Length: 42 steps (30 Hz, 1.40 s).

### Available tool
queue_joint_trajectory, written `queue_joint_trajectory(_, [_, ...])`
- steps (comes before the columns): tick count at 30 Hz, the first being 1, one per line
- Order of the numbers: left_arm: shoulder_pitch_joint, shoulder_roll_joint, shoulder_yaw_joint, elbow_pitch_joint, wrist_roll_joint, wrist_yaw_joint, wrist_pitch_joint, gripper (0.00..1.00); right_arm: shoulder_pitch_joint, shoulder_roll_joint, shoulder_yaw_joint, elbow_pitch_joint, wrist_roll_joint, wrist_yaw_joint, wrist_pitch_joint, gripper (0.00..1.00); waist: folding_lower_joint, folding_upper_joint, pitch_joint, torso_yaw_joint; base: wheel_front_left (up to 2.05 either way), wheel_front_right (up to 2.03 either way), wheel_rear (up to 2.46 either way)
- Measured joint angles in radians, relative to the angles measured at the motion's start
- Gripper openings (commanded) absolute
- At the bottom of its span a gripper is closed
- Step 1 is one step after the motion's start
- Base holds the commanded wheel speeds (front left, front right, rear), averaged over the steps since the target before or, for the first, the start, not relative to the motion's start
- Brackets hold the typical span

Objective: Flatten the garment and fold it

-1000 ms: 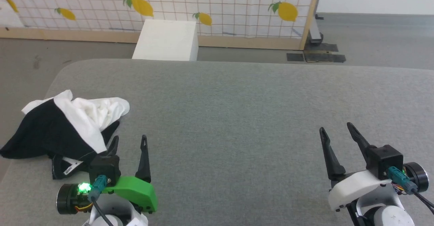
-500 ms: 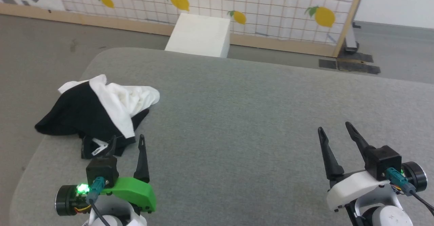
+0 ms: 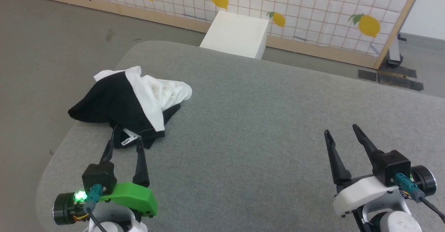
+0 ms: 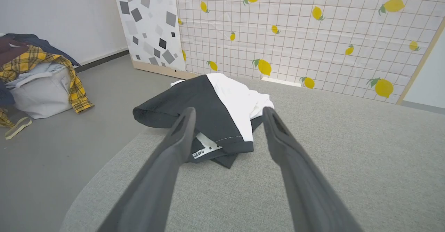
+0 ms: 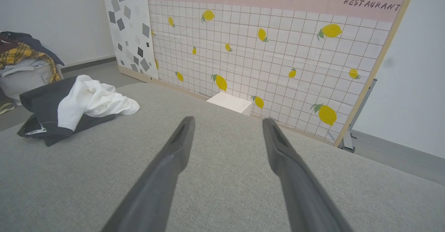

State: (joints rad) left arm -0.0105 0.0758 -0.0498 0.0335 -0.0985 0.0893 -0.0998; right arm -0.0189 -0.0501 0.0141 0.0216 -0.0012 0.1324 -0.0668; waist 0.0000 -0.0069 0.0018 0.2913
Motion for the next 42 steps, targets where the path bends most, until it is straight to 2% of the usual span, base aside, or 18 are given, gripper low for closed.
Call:
queue_joint_trajectory(30, [0.056, 0.025, 0.000, -0.022, -0.075, 0.074, -0.062, 1.00, -0.001, 0.000, 0.015, -0.004, -0.009, 0.000, -0.028, 1.00, 0.0000, 0.0000, 0.022, 0.149, -0.01, -0.01, -0.01])
queue_joint_trajectory(42, [0.058, 0.032, -0.006, -0.013, -0.111, 0.090, -0.089, 1.00, -0.002, 0.000, 0.018, -0.004, -0.008, 0.000, -0.039, 1.00, 0.0000, 0.0000, 0.024, 0.194, 0.00, 0.00, 0.00])
